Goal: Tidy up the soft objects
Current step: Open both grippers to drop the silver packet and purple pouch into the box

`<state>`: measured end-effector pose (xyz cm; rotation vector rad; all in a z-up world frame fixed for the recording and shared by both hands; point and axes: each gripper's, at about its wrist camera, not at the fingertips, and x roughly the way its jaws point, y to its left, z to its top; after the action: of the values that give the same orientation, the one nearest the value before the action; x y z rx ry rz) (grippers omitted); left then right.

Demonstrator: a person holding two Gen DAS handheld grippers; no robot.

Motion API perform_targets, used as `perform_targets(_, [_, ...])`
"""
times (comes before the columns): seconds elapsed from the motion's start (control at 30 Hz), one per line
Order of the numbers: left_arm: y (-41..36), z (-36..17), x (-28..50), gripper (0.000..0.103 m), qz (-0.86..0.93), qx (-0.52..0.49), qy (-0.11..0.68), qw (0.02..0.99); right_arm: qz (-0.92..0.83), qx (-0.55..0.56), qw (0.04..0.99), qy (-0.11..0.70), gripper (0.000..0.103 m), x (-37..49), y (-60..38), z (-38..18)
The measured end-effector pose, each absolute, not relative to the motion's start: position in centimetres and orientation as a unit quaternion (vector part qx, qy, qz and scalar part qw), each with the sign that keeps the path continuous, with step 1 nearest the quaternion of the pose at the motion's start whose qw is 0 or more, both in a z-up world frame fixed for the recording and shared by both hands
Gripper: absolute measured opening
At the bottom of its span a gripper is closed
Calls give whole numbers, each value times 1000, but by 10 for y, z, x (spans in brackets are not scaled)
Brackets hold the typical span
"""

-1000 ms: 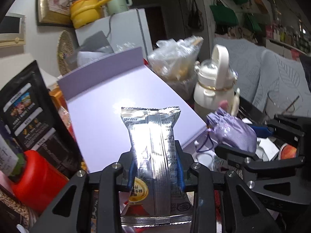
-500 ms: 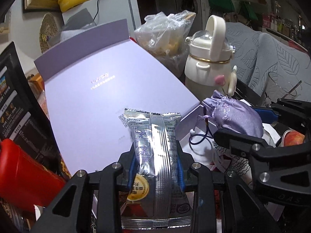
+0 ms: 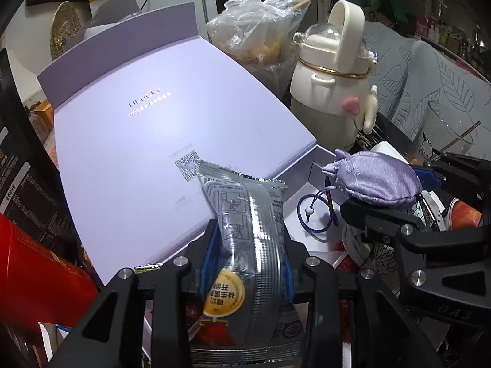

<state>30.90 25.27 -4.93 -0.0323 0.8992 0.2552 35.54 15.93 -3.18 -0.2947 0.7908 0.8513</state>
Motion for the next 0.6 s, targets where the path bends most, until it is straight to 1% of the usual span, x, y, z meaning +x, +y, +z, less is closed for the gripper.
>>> perform_targets(0.2, [256, -49, 307, 38, 118, -29, 446, 887, 400, -147, 824, 373, 51, 353, 159, -28])
perform_targets(0.27, [256, -49, 308, 38, 116, -27, 447, 886, 398, -150, 824, 374, 54, 352, 159, -27])
perform_targets(0.5, [254, -47, 310, 39, 122, -20, 451, 884, 398, -166, 826, 364, 55, 344, 159, -21])
perform_targets(0.53, [254, -46, 310, 41, 127, -17, 451, 884, 398, -168, 826, 362, 57, 343, 159, -20])
perform_targets(0.57, [254, -46, 310, 49, 131, -15, 450, 883, 397, -168, 827, 361, 57, 343, 159, -19])
perform_targets(0.6, [254, -45, 310, 53, 137, -13, 449, 883, 395, -168, 828, 361, 57, 342, 158, -18])
